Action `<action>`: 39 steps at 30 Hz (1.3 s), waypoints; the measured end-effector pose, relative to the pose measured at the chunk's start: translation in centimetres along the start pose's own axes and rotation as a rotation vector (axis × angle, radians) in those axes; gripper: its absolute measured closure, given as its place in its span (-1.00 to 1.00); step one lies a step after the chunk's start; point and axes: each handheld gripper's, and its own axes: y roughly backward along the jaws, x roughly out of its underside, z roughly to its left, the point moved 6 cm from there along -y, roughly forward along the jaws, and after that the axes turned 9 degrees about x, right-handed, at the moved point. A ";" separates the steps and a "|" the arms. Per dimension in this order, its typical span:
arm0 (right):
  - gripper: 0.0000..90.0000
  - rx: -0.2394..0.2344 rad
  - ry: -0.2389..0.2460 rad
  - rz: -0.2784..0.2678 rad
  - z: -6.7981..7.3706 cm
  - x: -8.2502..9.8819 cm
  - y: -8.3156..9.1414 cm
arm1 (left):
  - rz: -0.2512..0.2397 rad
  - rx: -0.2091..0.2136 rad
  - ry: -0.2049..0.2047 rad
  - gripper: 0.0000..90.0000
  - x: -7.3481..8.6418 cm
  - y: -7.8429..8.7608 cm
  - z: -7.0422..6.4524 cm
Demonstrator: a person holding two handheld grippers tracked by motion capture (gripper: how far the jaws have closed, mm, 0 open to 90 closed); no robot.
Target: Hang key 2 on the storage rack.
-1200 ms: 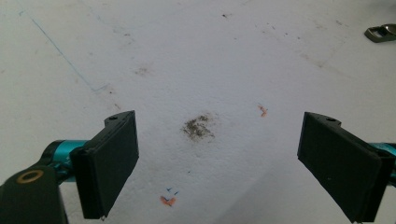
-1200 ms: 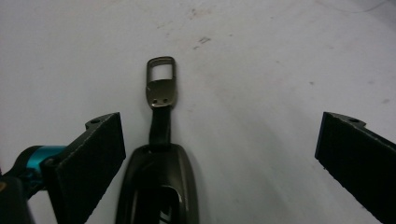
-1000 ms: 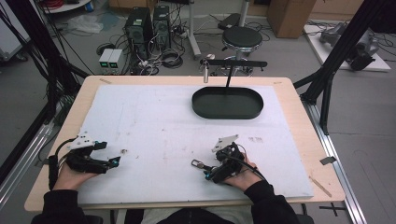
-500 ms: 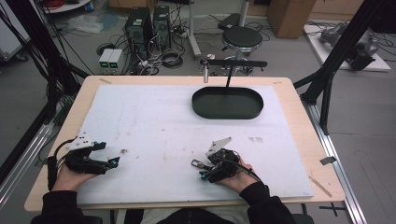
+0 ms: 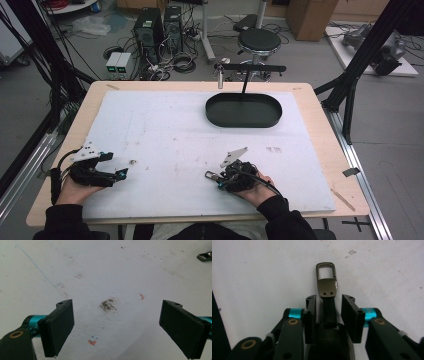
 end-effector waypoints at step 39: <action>0.92 -0.011 -0.184 -0.115 -1.6 0.2 2.8 | -0.040 0.055 -0.022 -0.71 -0.7 -0.5 -0.5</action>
